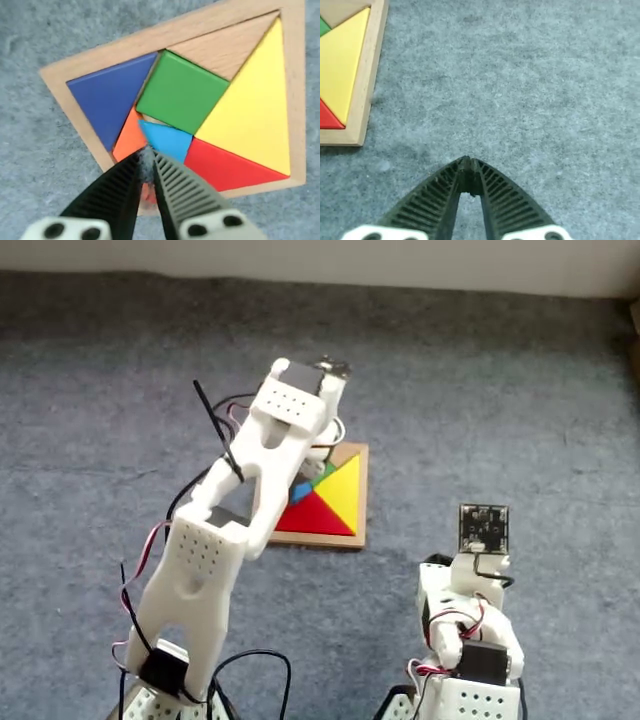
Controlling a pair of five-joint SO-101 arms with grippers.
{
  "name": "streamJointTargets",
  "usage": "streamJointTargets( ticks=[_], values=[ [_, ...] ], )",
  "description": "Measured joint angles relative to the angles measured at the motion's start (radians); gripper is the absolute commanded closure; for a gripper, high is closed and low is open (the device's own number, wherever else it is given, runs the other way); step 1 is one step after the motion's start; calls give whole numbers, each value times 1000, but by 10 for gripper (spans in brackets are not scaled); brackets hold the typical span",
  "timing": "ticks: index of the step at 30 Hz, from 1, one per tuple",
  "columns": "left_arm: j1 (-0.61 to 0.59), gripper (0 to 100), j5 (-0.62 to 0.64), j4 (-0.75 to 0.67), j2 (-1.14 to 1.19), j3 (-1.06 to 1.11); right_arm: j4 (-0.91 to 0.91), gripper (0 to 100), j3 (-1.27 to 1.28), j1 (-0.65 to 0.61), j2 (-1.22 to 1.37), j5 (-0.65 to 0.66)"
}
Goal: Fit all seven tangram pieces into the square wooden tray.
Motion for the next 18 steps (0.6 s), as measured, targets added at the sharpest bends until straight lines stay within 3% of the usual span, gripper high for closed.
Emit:
streamJointTargets(
  ticks=[7,18],
  values=[
    [35,995,9,0,-95,78,0,988,0,0,0,0],
    [63,995,12,-18,-44,98,0,988,0,0,0,0]
  ],
)
